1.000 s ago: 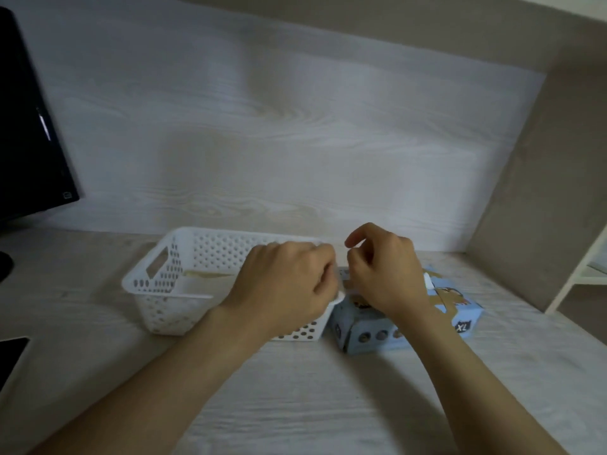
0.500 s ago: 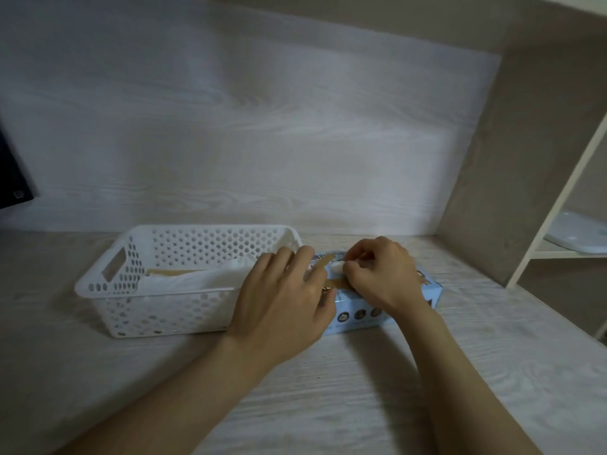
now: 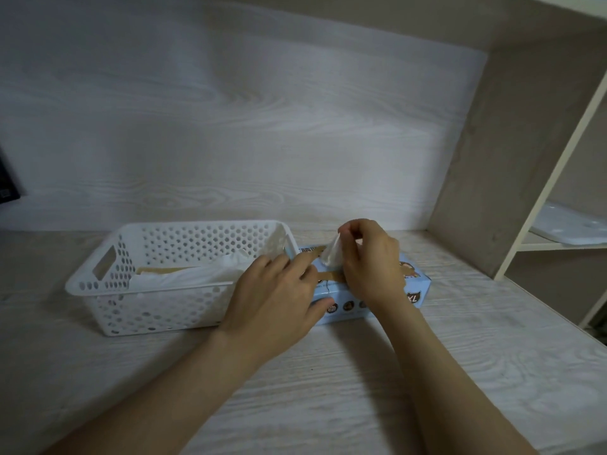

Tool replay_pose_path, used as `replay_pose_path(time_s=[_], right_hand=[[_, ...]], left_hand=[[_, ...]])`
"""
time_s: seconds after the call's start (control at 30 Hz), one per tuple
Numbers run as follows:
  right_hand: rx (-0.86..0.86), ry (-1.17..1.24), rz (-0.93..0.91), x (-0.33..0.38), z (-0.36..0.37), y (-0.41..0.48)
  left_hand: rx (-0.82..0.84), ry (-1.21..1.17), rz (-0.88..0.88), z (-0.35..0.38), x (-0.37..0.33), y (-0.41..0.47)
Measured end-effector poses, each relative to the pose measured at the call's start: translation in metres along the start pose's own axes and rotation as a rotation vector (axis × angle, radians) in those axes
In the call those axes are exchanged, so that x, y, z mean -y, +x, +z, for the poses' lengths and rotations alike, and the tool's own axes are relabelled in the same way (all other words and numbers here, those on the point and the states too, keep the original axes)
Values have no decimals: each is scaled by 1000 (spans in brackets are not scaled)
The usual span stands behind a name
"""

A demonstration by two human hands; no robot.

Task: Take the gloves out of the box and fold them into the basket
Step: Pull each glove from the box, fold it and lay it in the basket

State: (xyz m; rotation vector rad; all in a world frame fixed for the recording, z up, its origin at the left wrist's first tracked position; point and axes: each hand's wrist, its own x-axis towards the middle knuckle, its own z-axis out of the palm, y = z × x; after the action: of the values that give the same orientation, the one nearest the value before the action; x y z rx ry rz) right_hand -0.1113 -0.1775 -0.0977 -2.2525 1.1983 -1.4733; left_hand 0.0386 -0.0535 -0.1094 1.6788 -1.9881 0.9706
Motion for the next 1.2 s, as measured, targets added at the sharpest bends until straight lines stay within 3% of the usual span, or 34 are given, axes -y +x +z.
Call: replay_pose_path(time_s=[0.2,0.37,0.63,0.77,0.87,1.2], right_hand=[[-206,114,-20,10,3,-3],[-245,348,172,17,-3,-1],[160,362,115,10,-16,2],[333,112,-34,12,-20,-2],[269,-88,-138,1,-12,2],[8,-157,-365,-12,2,4]], left_hand=[[21,-3,-4,-2,2,0],[28,9,21,-5,3,2],[50,56,31,-2,5,-1],[33,45,26,-3,4,-1],[57,82,34,1,3,-4],[47,123,25,4,4,-4]])
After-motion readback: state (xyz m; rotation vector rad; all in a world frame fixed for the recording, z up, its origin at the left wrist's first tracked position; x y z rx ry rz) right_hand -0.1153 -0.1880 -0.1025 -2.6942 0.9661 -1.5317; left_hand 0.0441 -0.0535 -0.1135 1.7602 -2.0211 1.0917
